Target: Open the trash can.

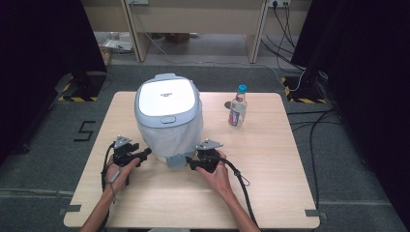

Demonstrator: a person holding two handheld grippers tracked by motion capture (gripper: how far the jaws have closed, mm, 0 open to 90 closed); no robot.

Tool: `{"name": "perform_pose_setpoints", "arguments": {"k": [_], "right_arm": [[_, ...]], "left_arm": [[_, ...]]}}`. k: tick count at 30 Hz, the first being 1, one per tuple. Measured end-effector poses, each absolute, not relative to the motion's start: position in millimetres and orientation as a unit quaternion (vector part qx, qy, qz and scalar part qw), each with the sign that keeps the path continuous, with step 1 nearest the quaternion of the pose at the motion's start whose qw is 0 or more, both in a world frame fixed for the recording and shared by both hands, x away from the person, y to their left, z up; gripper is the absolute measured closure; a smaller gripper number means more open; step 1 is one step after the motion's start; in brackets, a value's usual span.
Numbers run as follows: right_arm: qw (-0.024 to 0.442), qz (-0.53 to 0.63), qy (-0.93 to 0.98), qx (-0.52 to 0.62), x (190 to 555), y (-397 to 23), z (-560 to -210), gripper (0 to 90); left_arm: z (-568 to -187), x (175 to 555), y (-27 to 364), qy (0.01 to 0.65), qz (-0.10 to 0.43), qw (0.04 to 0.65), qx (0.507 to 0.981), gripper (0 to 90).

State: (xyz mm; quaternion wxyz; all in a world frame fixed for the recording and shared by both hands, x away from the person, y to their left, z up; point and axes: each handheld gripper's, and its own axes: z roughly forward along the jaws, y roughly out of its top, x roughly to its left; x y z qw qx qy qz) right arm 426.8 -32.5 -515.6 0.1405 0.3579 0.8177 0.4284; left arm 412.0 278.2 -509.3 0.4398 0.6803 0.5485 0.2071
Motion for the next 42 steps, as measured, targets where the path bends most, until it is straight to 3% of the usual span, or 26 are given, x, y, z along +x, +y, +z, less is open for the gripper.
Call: {"name": "perform_pose_setpoints", "arguments": {"k": [24, 30, 42], "right_arm": [[0.141, 0.423, 0.803, 0.396, 430.6, -8.2, -516.9, 28.0], [0.133, 0.423, 0.802, 0.399, 431.0, -6.6, -517.3, 26.5], [0.134, 0.442, 0.793, 0.396, 419.0, -48.0, -503.4, 24.3]], "left_arm": [[-512.0, 425.4, 287.5, 0.568, 0.218, 0.433, 0.665, 34.9], [-514.2, 425.8, 291.1, 0.569, 0.211, 0.440, 0.662, 29.7], [-501.2, 401.3, 294.7, 0.552, 0.206, 0.451, 0.670, 21.7]]}}
